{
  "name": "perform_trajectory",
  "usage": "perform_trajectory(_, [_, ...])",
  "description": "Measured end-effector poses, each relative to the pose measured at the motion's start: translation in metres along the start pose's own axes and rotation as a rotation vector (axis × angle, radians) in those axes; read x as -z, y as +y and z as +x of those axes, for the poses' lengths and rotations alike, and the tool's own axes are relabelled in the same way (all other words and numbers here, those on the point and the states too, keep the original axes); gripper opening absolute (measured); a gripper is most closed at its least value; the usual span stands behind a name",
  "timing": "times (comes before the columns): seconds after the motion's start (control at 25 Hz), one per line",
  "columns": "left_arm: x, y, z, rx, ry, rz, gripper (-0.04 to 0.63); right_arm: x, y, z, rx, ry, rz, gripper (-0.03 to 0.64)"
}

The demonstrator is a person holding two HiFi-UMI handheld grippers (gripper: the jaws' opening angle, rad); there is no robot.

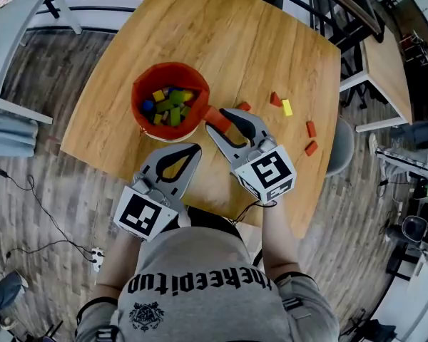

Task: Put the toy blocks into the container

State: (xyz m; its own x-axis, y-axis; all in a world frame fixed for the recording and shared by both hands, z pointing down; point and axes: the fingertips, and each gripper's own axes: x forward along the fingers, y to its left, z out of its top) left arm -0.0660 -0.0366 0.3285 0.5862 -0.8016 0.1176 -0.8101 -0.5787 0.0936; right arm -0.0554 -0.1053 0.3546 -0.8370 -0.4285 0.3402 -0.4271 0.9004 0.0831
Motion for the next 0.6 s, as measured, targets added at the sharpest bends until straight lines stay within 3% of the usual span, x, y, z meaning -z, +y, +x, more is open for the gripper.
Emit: perform_trajectory(0.6, [-0.004,0.042,-0.053,-0.180,-0.036,-0.012,0.012,-0.033,0.039,0.056,-0.115,-0.016,-0.065,0.161])
